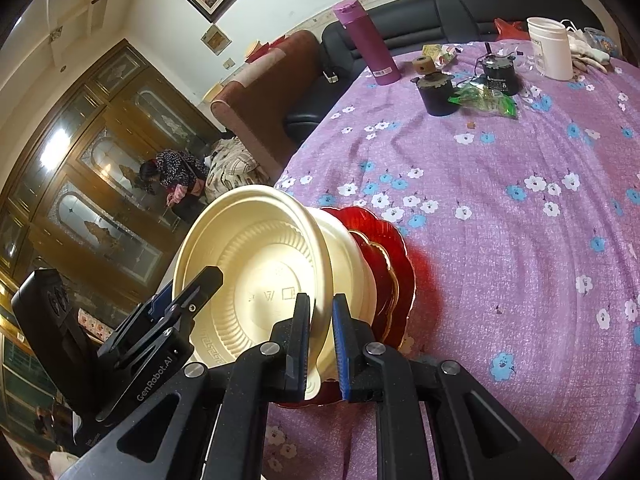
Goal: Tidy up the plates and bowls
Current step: 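Lower the beige bowl onto the white bowl in the stack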
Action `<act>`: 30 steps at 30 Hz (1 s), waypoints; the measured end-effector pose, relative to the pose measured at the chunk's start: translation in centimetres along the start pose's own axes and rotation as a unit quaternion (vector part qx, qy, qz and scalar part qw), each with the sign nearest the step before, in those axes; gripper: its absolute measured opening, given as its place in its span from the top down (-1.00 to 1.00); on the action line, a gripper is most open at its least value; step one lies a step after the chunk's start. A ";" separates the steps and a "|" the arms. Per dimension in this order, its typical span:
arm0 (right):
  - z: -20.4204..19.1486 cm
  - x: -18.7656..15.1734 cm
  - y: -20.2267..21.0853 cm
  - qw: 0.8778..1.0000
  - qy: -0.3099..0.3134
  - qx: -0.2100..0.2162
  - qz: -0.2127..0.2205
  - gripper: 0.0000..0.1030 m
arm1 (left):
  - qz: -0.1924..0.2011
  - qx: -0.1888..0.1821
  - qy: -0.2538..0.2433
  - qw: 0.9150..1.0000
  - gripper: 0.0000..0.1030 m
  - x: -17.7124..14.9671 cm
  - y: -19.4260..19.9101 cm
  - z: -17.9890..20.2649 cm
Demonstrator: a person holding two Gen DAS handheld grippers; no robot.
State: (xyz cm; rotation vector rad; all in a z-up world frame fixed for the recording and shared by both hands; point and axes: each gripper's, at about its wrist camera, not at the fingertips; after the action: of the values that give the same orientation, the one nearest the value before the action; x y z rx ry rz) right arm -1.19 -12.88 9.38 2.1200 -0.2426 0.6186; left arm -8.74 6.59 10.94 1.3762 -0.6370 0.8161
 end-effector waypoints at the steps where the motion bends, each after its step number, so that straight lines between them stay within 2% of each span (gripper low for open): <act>1: 0.0 0.0 -0.1 1.000 0.000 -0.001 -0.002 0.73 | 0.000 0.000 0.000 1.000 0.24 0.0 0.0 0.0; 30: 0.0 -0.6 -0.8 1.000 0.008 -0.018 -0.005 0.71 | 0.002 0.018 -0.017 1.000 0.24 -0.8 -0.6 0.5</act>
State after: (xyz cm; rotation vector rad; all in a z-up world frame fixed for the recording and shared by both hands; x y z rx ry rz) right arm -1.34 -12.48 8.51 2.0801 -0.2317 0.6202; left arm -8.71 6.01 9.97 1.4254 -0.6545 0.8121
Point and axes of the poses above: each gripper's, at about its wrist camera, not at the fingertips, and y roughly against the way its jaws point, z to its right, x to its top, and after that the axes turned 5 degrees about -x, right-handed
